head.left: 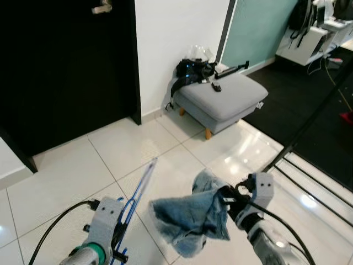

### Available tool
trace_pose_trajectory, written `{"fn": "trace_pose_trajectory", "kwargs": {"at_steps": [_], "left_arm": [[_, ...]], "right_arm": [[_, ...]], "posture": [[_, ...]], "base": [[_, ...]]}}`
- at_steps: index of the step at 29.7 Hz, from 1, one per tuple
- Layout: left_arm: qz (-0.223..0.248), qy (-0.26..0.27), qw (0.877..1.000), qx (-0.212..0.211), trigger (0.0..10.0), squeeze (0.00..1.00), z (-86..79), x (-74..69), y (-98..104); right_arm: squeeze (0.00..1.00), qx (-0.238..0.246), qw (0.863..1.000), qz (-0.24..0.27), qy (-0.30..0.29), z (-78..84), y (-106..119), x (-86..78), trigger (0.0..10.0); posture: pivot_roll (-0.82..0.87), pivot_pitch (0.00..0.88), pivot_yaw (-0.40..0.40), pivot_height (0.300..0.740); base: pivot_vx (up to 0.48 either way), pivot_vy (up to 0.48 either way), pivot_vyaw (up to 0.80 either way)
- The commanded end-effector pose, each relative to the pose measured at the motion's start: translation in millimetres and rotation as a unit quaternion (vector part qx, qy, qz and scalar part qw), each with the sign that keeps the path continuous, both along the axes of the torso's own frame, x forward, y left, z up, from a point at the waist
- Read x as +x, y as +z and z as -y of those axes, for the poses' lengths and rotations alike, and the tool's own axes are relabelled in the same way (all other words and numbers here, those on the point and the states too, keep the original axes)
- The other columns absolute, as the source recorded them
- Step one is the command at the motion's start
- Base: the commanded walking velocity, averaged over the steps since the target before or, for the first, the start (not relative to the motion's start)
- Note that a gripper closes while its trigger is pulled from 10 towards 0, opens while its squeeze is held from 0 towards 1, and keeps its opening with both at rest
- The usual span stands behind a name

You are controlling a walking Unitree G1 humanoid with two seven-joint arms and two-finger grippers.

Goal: Hang hanger

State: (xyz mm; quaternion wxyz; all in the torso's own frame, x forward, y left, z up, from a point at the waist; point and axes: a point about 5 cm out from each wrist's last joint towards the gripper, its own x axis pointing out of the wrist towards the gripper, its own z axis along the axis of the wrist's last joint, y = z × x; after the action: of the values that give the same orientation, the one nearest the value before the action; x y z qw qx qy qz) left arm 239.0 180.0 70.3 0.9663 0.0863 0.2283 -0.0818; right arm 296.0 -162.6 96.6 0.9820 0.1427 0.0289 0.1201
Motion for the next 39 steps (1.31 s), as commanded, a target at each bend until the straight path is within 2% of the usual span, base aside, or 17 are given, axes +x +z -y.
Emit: {"fn": "trace_pose_trajectory", "kwargs": {"at_steps": [1, 2, 3, 7, 12, 13, 19, 21, 24, 25, 26, 27, 31, 32, 33, 35, 39], "left_arm": [[-0.02, 0.047, 0.999, -0.018, 10.0, 0.0, -6.0, -1.8, -6], [-0.02, 0.047, 0.999, -0.018, 10.0, 0.0, -6.0, -1.8, -6], [-0.01, 0.066, 0.997, -0.029, 10.0, 0.0, -7.0, 1.7, -2], [0.016, 0.077, 0.996, -0.04, 10.0, 0.0, -6.4, 8.2, 8], [0.041, 0.055, 0.997, -0.026, 10.0, 0.0, -2.1, 11.3, 16], [0.079, 0.036, 0.995, -0.039, 10.0, 0.0, 5.4, 13.5, 27], [0.131, 0.047, 0.988, -0.07, 10.0, 0.0, 9.5, 17.2, 40], [0.147, 0.057, 0.984, -0.079, 10.0, 0.0, 10.5, 20.8, 49], [0.147, 0.057, 0.984, -0.08, 10.0, 0.0, 11.1, 21.3, 51], [0.127, 0.035, 0.991, -0.038, 10.0, 0.0, 13.9, 20.8, 46], [0.127, 0.035, 0.991, -0.038, 10.0, 0.0, 13.9, 20.8, 46], [0.112, 0.02, 0.993, -0.007, 10.0, 0.0, 15.2, 20.0, 43], [0.084, 0.018, 0.996, -0.023, 10.0, 0.0, 18.2, 15.5, 36], [0.084, 0.018, 0.996, -0.023, 10.0, 0.0, 18.2, 15.5, 36], [0.09, 0.041, 0.994, -0.039, 10.0, 0.0, 16.4, 15.4, 33], [0.098, 0.061, 0.992, -0.054, 10.0, 0.0, 15.0, 15.7, 32], [0.112, 0.069, 0.989, -0.064, 10.0, 0.0, 16.3, 17.3, 33]], "right_arm": [[0.0, 0.003, 0.999, 0.011, -0.031, 9.1, 1, -0.5, 8.0], [0.0, 0.003, 0.999, 0.011, -0.031, 9.1, 1, -0.5, 8.0], [0.0, 0.006, 0.999, 0.012, -0.036, 8.7, 2, 0.4, 10.0], [0.0, 0.011, 0.999, 0.015, -0.04, 5.0, 4, 1.9, 10.0], [0.0, 0.009, 0.999, 0.023, -0.042, 2.3, 6, 2.8, 10.0], [0.0, -0.01, 0.998, 0.041, -0.043, -0.4, 10, 2.5, 10.0], [0.0, -0.06, 0.994, 0.082, -0.036, -7.6, 19, -0.3, 10.0], [0.0, -0.106, 0.983, 0.145, -0.039, -16.5, 38, -1.9, 10.0], [0.0, -0.112, 0.981, 0.156, -0.04, -17.7, 41, -2.0, 10.0], [0.0, -0.113, 0.979, 0.165, -0.051, -16.9, 47, -0.3, 10.0], [0.0, -0.113, 0.979, 0.165, -0.051, -16.9, 47, -0.3, 10.0], [0.0, -0.113, 0.977, 0.169, -0.058, -16.2, 50, 0.8, 10.0], [0.0, -0.112, 0.98, 0.15, -0.066, -13.6, 46, 2.9, 10.0], [0.0, -0.112, 0.98, 0.15, -0.066, -13.6, 46, 2.9, 10.0], [0.0, -0.086, 0.987, 0.115, -0.077, -11.5, 35, 2.6, 10.0], [0.0, -0.078, 0.988, 0.097, -0.088, -10.0, 28, 2.6, 10.0], [0.0, -0.078, 0.988, 0.097, -0.089, -12.5, 26, 2.8, 10.0]], "posture": [[-0.05, 0.131, 0.012, 0.74], [-0.05, 0.131, 0.012, 0.74], [-0.05, 0.129, 0.012, 0.74], [-0.05, 0.125, 0.012, 0.74], [-0.05, 0.125, 0.012, 0.74], [-0.05, 0.119, 0.013, 0.74], [-0.05, 0.116, 0.013, 0.74], [-0.05, 0.118, 0.011, 0.74], [-0.05, 0.118, 0.011, 0.74], [-0.05, 0.12, 0.008, 0.74], [-0.05, 0.12, 0.008, 0.74], [-0.05, 0.12, 0.008, 0.74], [-0.04, 0.122, 0.008, 0.74], [-0.04, 0.122, 0.008, 0.74], [-0.04, 0.123, 0.005, 0.74], [-0.04, 0.122, 0.004, 0.74], [-0.04, 0.121, 0.005, 0.74]], "base": [[0.0, 0.0, 0.0], [0.0, 0.0, 0.0], [0.0, 0.0, 0.0], [0.0, 0.0, 0.0], [0.0, 0.0, 0.0], [0.0, 0.0, 0.0], [0.0, 0.0, 0.0], [0.0, 0.0, 0.0], [0.0, 0.0, 0.0], [0.0, 0.0, 0.0], [0.0, 0.0, 0.0], [0.0, 0.0, 0.0], [0.0, 0.0, 0.0], [0.0, 0.0, 0.0], [0.0, 0.0, 0.0], [0.0, 0.0, 0.0], [0.0, 0.0, 0.0]]}}
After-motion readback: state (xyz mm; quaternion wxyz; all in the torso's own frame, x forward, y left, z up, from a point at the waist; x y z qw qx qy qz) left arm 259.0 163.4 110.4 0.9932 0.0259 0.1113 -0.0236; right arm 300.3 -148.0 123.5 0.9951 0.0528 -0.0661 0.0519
